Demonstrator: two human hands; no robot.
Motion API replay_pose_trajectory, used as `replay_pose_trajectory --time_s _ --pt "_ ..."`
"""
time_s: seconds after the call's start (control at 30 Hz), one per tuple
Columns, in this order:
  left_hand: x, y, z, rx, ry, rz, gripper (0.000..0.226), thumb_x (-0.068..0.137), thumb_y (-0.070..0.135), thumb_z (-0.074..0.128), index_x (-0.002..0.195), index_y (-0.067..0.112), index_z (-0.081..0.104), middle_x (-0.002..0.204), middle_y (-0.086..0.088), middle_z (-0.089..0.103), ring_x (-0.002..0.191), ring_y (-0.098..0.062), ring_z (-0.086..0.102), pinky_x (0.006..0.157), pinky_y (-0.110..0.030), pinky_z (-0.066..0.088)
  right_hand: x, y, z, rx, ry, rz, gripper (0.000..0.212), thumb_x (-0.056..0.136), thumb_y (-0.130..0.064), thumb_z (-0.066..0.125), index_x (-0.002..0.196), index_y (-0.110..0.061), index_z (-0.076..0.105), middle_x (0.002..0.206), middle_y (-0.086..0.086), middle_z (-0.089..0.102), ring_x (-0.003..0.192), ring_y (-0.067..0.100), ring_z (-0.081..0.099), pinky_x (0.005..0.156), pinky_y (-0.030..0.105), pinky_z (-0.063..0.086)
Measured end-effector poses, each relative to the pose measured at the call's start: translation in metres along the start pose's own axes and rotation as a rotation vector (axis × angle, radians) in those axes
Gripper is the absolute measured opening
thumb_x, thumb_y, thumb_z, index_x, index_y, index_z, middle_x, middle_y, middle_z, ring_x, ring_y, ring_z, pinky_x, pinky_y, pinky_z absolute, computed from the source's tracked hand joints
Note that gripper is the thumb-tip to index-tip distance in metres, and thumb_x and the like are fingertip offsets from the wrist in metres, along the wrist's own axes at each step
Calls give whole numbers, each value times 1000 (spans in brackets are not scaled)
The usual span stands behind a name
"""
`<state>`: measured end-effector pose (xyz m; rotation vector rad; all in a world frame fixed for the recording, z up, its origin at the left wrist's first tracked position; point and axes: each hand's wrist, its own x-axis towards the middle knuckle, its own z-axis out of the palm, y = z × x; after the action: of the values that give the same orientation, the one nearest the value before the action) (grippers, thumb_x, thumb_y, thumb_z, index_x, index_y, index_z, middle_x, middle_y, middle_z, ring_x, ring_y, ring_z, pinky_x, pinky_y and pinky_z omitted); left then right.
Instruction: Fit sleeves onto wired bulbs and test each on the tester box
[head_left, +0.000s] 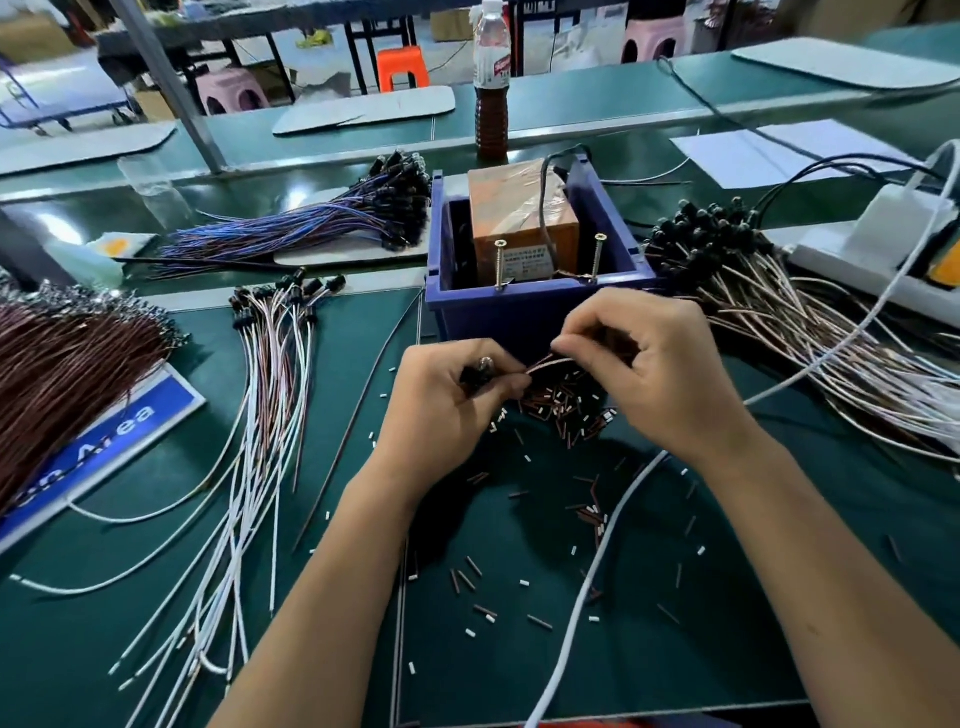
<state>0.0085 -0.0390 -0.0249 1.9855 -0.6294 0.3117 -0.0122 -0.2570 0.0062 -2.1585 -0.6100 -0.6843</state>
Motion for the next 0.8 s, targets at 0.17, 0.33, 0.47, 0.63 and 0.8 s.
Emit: replay_pose_trajectory --time_s 0.17,0.33,0.47,0.63,0.8 --pt "-1 3 -8 -198 -32 -99 8 89 4 79 82 6 76 70 1 74 57 -2 57 58 -14 43 -3 6 -18 -4 50 55 21 100 -30 72 94 -10 67 72 -5 66 60 18 61 57 37 50" --pt "-2 7 -10 -369 -15 -159 8 91 11 77 83 13 78 76 -7 77 67 -16 67 65 -24 52 -7 15 -34 215 -259 252 10 100 -18 69 106 -23 63 72 1 75 49 13 50 52 22 42" --pt "-2 10 -12 -507 24 -189 7 92 9 74 86 9 78 78 -11 78 56 0 62 60 -9 47 -9 17 -54 732 -302 332 8 98 -15 63 106 -14 64 80 15 73 49 20 47 44 19 35" --pt "0 12 -14 -633 61 -226 8 90 25 74 86 21 78 81 -10 76 44 -3 39 46 -12 33 -12 11 -55 1243 -266 226 13 98 -16 64 109 -14 68 87 15 72 45 13 50 40 16 33" --pt "0 17 -17 -768 4 -202 11 92 26 68 83 24 75 98 -11 77 47 -6 30 46 -16 27 -6 -5 -43 2233 -575 72 78 94 -54 47 135 13 50 136 36 55 61 30 54 36 28 46"
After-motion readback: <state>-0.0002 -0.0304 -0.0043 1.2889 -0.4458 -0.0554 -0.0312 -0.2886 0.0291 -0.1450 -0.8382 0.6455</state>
